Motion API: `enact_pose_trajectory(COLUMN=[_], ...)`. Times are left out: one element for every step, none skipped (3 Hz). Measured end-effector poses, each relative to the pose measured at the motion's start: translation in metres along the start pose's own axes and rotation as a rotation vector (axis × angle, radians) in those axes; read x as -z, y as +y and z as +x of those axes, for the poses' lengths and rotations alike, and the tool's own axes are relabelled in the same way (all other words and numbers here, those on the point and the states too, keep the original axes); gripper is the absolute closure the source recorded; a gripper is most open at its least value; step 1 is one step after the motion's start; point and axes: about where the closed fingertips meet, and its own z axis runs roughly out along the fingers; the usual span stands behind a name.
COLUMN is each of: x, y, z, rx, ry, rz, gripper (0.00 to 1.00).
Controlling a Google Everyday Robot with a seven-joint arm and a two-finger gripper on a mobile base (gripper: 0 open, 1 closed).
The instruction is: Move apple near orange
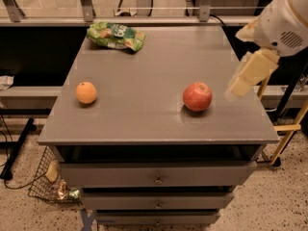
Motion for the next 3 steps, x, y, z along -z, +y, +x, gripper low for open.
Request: enact_pose_trajectory(x=[-0.035, -0.067, -0.089], y=[-0.021, -0.021, -0.015], z=[-0.027, -0.043, -0.033], rx=[-0.047, -0.053, -0.071], ry=[-0.102, -0.090, -0.029], rz=[-0.051, -0.111, -0.156], gripper=[0.00, 0.00, 0.00])
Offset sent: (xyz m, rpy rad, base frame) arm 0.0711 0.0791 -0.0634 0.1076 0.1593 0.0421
